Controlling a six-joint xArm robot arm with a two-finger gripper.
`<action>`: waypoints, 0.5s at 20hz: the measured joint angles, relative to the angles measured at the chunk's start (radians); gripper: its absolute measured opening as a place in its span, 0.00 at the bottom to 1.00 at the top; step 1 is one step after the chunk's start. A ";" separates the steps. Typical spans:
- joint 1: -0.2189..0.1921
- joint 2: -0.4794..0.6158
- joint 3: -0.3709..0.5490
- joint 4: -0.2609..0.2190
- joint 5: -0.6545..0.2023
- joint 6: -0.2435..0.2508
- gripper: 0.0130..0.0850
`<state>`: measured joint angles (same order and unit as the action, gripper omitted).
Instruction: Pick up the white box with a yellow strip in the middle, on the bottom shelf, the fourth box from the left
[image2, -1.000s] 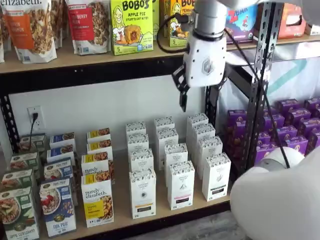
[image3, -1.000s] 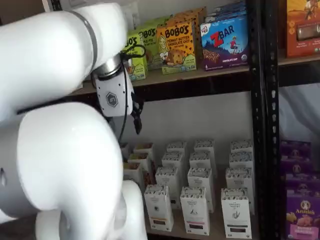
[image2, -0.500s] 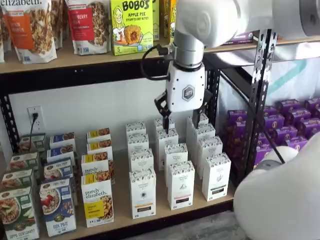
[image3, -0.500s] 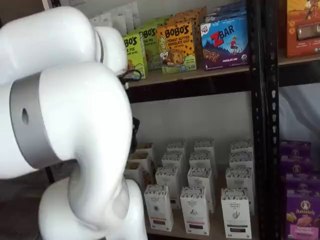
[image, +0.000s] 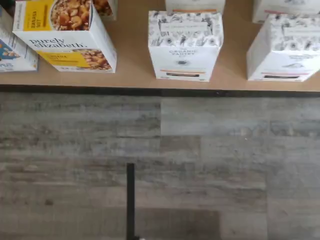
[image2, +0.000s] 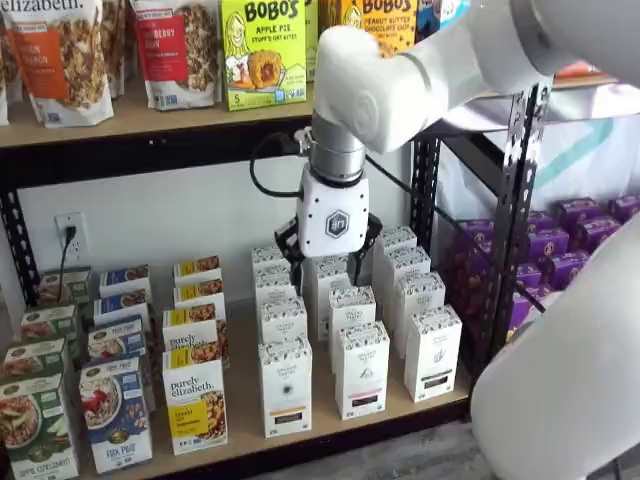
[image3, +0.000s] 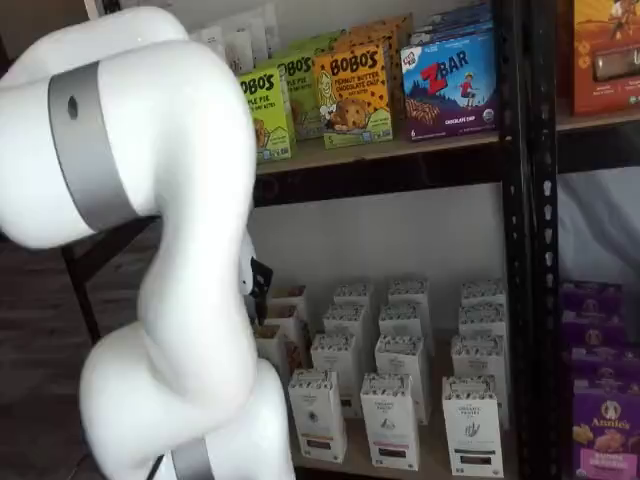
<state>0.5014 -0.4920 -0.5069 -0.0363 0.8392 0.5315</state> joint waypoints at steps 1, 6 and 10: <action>-0.001 0.041 -0.008 0.005 -0.039 -0.004 1.00; -0.026 0.205 -0.055 0.024 -0.163 -0.041 1.00; -0.052 0.300 -0.092 0.069 -0.216 -0.102 1.00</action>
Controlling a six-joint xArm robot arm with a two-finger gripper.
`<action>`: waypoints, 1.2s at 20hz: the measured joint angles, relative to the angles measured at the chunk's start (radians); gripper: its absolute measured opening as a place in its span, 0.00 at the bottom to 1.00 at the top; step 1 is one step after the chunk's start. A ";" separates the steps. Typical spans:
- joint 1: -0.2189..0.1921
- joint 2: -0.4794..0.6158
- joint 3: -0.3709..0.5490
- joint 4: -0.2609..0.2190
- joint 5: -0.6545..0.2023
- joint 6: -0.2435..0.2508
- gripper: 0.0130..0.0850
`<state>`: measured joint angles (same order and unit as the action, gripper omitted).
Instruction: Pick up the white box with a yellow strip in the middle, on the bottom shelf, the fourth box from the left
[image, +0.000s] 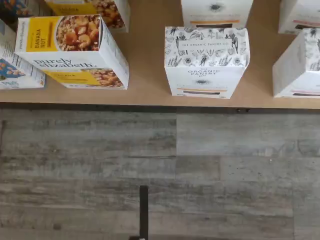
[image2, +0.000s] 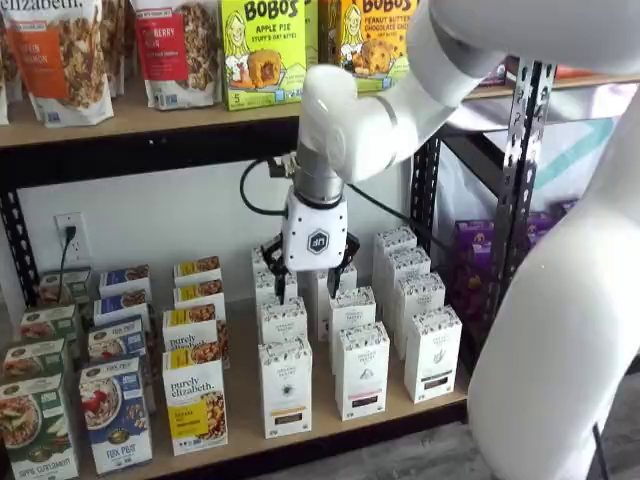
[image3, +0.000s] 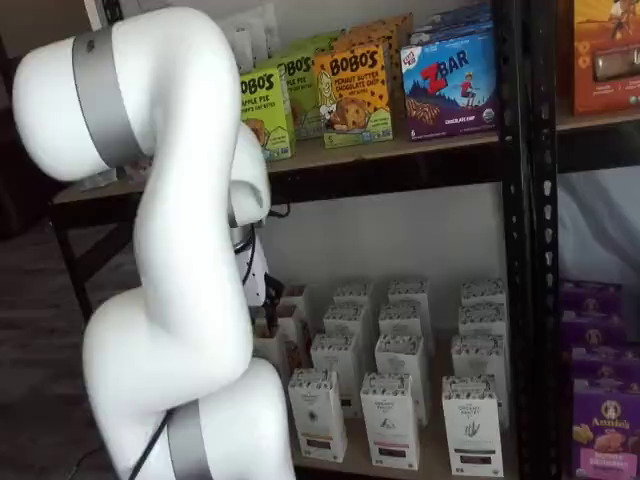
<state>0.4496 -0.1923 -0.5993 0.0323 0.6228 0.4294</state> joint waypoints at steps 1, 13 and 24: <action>-0.007 0.022 -0.009 0.010 -0.012 -0.015 1.00; -0.042 0.295 -0.139 0.039 -0.134 -0.079 1.00; -0.038 0.515 -0.270 0.144 -0.153 -0.167 1.00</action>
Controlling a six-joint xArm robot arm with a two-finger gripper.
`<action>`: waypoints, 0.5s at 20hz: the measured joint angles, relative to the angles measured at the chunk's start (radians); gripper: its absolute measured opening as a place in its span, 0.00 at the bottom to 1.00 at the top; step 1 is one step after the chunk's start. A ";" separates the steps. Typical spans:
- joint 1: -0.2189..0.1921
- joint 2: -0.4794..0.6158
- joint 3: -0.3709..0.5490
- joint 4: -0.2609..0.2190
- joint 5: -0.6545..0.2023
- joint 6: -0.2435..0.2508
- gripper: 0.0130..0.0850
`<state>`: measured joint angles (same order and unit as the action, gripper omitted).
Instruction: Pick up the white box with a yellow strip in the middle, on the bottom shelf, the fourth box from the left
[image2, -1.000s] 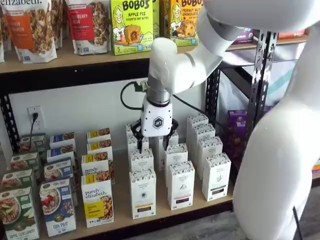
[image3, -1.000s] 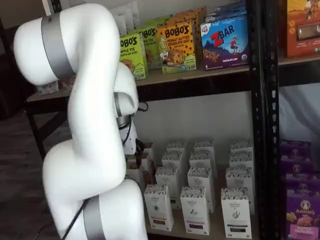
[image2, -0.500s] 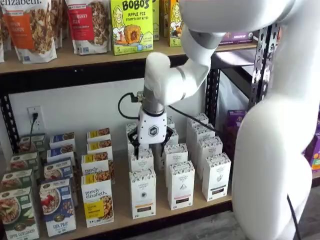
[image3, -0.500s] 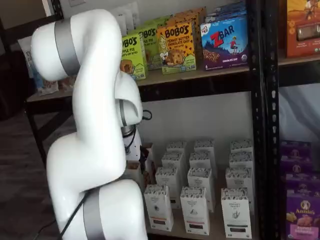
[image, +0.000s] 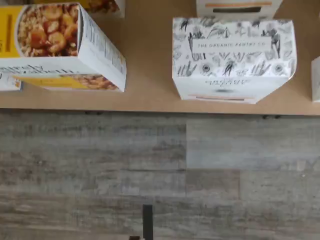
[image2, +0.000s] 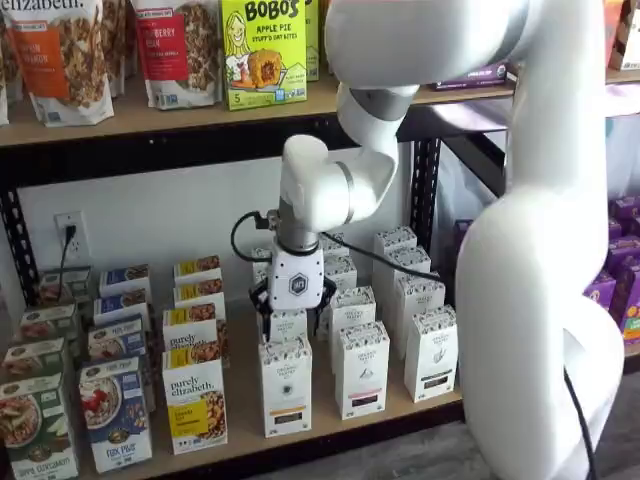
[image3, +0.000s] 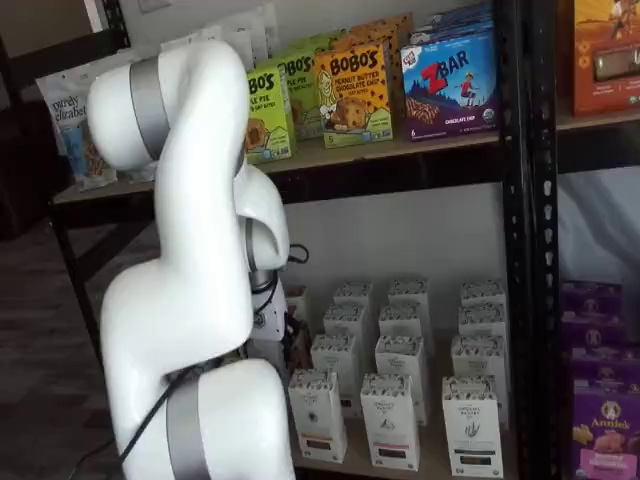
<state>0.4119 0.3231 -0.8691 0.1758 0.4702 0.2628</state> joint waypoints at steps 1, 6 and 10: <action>0.000 0.004 -0.003 0.005 0.004 -0.004 1.00; 0.002 0.095 -0.066 0.036 0.032 -0.026 1.00; 0.002 0.153 -0.103 -0.009 0.026 0.012 1.00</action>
<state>0.4135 0.4759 -0.9722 0.1665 0.4961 0.2746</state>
